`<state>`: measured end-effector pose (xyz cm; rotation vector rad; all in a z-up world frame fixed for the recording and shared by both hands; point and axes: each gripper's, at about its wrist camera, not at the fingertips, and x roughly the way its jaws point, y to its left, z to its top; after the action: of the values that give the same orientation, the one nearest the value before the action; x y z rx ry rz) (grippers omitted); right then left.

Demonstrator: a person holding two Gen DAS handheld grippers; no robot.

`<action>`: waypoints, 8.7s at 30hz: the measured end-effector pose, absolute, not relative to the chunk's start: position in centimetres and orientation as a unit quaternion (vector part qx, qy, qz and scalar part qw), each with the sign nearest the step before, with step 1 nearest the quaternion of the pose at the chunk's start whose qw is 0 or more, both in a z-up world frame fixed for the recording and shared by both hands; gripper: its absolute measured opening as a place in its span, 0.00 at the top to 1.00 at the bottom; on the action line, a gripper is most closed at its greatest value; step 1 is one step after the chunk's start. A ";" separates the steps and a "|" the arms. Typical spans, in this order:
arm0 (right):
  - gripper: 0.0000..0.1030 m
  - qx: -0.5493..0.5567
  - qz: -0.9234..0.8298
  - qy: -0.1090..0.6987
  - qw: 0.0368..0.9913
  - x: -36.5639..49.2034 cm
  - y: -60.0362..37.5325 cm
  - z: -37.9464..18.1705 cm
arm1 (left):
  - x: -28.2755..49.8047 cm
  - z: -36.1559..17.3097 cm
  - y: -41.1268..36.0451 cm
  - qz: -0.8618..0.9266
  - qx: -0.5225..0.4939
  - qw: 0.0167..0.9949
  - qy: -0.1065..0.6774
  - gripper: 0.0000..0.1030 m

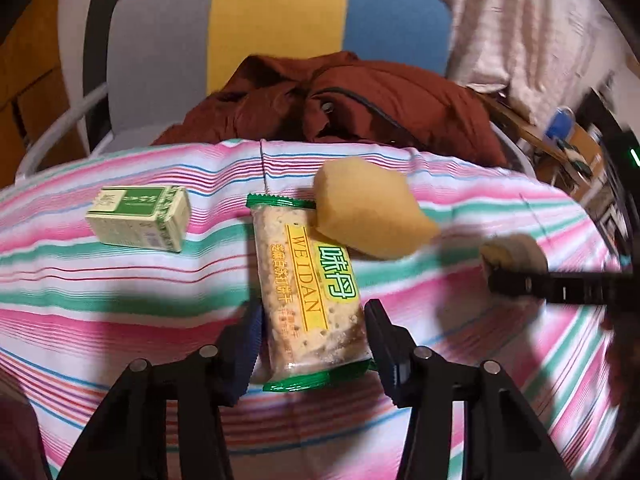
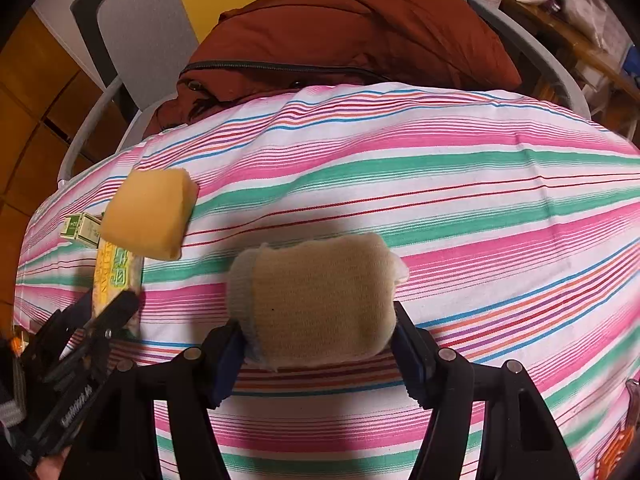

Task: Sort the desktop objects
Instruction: 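Grasp the WEIDAN cracker packet with the left tool while the right holds the cream sock, then carry the cracker packet and cream sock toward the gold tray with both tools, then open the left tool to drop the cracker packet in the tray while the right drops the sock, then move both empty tools back over the table toward the last items, then grasp the small yellow sponge with the right tool, then grasp the green TSAO essential oil box with the left tool while the right holds the sponge, then carry the green box and yellow sponge toward the gold tray with both tools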

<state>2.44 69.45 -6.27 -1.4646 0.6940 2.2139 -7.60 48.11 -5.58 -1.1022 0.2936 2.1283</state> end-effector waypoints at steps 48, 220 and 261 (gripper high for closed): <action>0.36 -0.497 0.836 0.227 0.049 7.9 47.6 0.2 | 4.4 -2.3 25.8 0.790 -0.417 0.449 -0.020 0.82; 0.37 -0.546 0.798 0.185 0.178 -0.9 58.7 -6.1 | -20.5 -4.2 45.7 0.802 -0.494 0.286 0.179 0.25; 0.43 -0.504 0.855 0.106 0.063 -1.9 48.0 -1.9 | -4.2 4.7 16.2 0.837 -0.437 0.319 -0.081 0.29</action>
<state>-1.86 48.00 -1.93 -1.5219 0.3200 2.5837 -4.23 16.20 4.71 -1.1488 -0.2133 2.2003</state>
